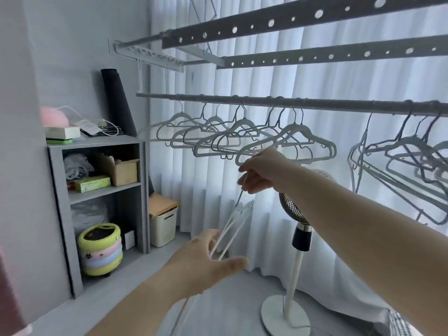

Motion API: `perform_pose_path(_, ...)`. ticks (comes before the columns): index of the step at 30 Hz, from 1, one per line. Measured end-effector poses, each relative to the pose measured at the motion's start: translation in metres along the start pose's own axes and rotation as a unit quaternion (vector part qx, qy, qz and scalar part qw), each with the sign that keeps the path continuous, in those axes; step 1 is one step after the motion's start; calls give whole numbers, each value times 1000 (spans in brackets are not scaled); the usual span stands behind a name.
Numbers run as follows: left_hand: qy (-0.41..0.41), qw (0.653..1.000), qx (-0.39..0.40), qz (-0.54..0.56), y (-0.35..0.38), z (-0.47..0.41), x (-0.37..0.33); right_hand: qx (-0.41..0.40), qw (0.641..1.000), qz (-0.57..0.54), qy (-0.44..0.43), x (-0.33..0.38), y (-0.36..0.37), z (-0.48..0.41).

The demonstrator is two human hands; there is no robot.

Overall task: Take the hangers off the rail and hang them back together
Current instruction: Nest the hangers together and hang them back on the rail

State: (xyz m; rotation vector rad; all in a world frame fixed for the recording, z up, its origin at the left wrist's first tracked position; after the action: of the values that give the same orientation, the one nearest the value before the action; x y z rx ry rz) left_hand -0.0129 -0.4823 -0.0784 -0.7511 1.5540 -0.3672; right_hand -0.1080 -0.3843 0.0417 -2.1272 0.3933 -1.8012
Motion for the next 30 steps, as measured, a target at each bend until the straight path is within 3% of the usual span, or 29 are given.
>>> perform_pose_path(3,31,993,-36,-110,-2,-9,3,-9,998,-60,20,0,-1,-4)
perform_pose_path(13,67,993,-62,-72,5,-57,-16,-47,998,-29,-11,-1,-57,-30)
perform_pose_path(18,83,993,-45,-70,21,-85,-58,-140,987,36,-75,6,-137,-58)
perform_pose_path(22,85,996,-35,-20,37,-115,-96,-259,942,165,-136,13,-215,-87)
perform_pose_path(26,106,993,-41,-25,56,-147,-130,-361,852,320,-202,17,-277,-110)
perform_pose_path(30,98,993,-68,-11,70,-178,-157,-395,800,411,-189,5,-315,-137)
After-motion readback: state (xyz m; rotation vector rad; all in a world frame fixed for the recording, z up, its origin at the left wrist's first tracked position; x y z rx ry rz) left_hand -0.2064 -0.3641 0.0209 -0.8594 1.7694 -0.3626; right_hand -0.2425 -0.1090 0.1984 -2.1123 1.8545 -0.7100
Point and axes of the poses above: each hand's wrist, its own z-axis away from the middle knuckle, its own y-axis out of the palm, x = y × z, the point moved 9 cm from there along -z, towards the middle knuckle, and after that the axes turned 14 degrees about -x, right-handed, at the moved point
